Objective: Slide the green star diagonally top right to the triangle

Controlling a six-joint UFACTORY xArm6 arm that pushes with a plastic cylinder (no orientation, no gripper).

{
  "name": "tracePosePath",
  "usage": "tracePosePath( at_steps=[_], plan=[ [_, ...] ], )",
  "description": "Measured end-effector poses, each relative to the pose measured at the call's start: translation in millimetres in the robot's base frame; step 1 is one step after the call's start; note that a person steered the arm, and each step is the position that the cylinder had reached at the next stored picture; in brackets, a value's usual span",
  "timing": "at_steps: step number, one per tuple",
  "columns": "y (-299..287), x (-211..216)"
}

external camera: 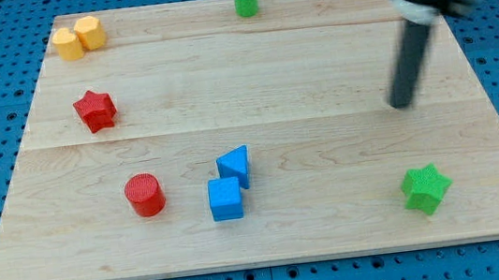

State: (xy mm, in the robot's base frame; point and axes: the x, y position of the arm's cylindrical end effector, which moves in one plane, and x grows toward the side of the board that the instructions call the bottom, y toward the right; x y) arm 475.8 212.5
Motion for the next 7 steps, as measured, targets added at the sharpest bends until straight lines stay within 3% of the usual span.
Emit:
tracePosePath(
  at_steps=[1,2,3,4,5,6,7],
  plan=[
    [32.5,96.4],
    [-20.7,106.7],
    [-76.5,40.9],
    [-99.0,49.6],
    [-99.8,90.6],
    [-110.1,48.9],
    [-118.0,-25.4]
  ],
)
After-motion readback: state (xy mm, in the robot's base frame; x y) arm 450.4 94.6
